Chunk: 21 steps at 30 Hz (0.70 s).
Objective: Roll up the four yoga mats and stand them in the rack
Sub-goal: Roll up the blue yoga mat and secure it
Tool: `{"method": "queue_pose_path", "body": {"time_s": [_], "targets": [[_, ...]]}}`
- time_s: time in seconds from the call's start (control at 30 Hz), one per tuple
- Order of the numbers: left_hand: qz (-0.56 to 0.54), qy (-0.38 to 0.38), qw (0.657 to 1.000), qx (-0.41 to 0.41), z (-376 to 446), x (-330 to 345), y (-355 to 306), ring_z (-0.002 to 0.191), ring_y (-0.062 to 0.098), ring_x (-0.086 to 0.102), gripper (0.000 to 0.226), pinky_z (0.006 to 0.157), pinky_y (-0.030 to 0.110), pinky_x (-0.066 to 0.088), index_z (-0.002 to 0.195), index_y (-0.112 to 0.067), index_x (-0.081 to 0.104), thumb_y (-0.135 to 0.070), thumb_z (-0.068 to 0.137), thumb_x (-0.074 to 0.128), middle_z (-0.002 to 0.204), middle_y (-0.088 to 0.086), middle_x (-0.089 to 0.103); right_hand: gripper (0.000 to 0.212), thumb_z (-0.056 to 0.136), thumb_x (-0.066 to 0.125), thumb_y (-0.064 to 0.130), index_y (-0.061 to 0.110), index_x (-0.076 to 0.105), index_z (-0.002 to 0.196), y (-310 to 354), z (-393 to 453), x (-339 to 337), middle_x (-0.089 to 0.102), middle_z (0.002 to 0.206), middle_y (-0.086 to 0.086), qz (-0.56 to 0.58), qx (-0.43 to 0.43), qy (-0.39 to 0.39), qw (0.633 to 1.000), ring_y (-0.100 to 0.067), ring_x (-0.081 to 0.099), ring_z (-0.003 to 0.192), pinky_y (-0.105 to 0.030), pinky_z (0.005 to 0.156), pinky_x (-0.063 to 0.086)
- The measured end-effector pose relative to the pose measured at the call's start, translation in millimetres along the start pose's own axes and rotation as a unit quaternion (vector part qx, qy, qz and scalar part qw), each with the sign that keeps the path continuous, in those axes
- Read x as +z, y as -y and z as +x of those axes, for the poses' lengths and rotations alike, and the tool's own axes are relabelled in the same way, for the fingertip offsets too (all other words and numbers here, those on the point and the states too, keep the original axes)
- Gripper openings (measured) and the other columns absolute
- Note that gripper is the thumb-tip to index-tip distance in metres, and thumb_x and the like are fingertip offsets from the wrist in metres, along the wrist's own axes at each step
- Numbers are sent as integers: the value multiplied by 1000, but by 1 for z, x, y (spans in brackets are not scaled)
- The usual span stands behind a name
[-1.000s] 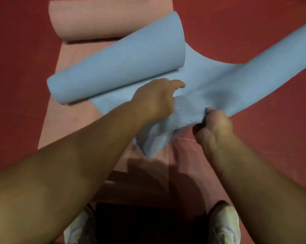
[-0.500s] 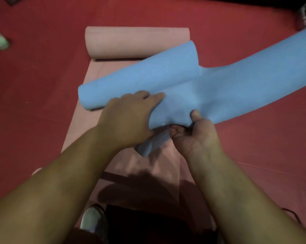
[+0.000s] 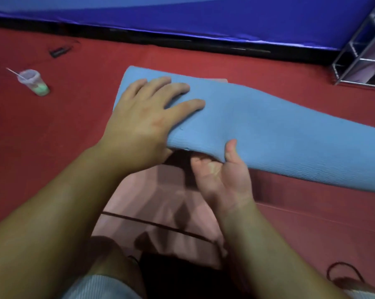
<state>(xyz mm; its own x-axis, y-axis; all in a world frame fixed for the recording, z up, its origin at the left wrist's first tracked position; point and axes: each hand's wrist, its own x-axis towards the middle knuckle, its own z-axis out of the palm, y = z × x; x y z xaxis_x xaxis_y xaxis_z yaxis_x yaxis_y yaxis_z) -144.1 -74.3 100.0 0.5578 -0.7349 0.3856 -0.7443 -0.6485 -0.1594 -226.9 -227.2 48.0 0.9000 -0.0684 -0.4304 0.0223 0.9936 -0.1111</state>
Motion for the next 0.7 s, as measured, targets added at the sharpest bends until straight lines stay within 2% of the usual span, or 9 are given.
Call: {"method": "queue_pose_path", "body": {"time_s": [0.07, 0.17, 0.27, 0.37, 0.4, 0.47, 0.57, 0.67, 0.7], "targets": [[0, 40, 999, 5, -25, 1, 3, 134, 35, 46, 77, 106, 50, 37, 146, -32, 48, -52, 75, 71, 148, 5, 48, 36, 97, 52, 36, 10, 65, 118, -13, -9, -19, 75, 109, -9, -35, 21, -18, 999, -21, 74, 90, -33, 79, 55], [-9, 121, 992, -14, -67, 17, -3, 124, 32, 55, 77, 97, 47, 45, 146, -33, 46, -43, 73, 68, 142, 1, 52, 42, 90, 56, 42, 13, 66, 119, -28, -24, -50, 76, 109, -5, -112, 69, -55, 990, -19, 69, 98, -31, 89, 48], [-24, 191, 980, -49, -104, 33, -21, 114, 27, 63, 77, 87, 43, 51, 144, -37, 43, -41, 71, 66, 134, -8, 58, 61, 97, 40, 65, 15, 68, 118, -38, -46, -79, 75, 114, -4, -294, 162, -104, 936, -23, 67, 113, -34, 91, 49], [-55, 259, 961, -78, -135, 45, -42, 105, 27, 67, 78, 79, 42, 54, 142, -40, 37, -55, 72, 66, 125, -8, 62, 55, 100, 45, 58, 9, 69, 101, -24, -77, -95, 76, 97, -12, -567, 231, -97, 785, -28, 73, 83, -27, 63, 53], [-63, 286, 953, -80, -144, 49, -49, 101, 28, 68, 78, 77, 43, 55, 141, -40, 34, -65, 72, 62, 122, -5, 63, 41, 101, 53, 45, 7, 68, 92, -13, -85, -96, 74, 85, -11, -642, 189, -68, 740, -23, 70, 66, -22, 50, 47], [-58, 336, 937, -76, -157, 56, -60, 95, 31, 67, 78, 76, 43, 54, 138, -36, 32, -69, 71, 56, 116, -2, 64, 17, 95, 64, 20, 12, 69, 81, 12, -91, -99, 71, 71, -3, -776, -5, -21, 631, -15, 65, 57, -18, 49, 44], [-20, 318, 948, -26, -171, 59, -62, 85, 32, 65, 64, 71, 42, 50, 133, -29, 43, -35, 75, 69, 104, -1, 65, 22, 86, 67, 11, 21, 72, 105, 45, -73, -104, 72, 91, 1, -868, -222, -12, 445, -18, 67, 89, -22, 79, 46], [1, 229, 971, 69, -189, 54, -52, 79, 31, 63, 51, 69, 42, 49, 128, -24, 52, -16, 78, 61, 95, -1, 67, 67, 81, 74, 28, 31, 48, 142, 67, -47, -121, 53, 138, -5, -958, -130, 70, 246, -29, 43, 134, -41, 109, 37], [-3, 204, 973, 105, -194, 51, -46, 81, 30, 62, 49, 70, 42, 49, 130, -23, 54, -14, 82, 56, 97, -1, 67, 80, 78, 76, 38, 37, 38, 148, 73, -42, -124, 43, 150, -1, -971, -77, 91, 206, -30, 28, 145, -50, 115, 30]]}}
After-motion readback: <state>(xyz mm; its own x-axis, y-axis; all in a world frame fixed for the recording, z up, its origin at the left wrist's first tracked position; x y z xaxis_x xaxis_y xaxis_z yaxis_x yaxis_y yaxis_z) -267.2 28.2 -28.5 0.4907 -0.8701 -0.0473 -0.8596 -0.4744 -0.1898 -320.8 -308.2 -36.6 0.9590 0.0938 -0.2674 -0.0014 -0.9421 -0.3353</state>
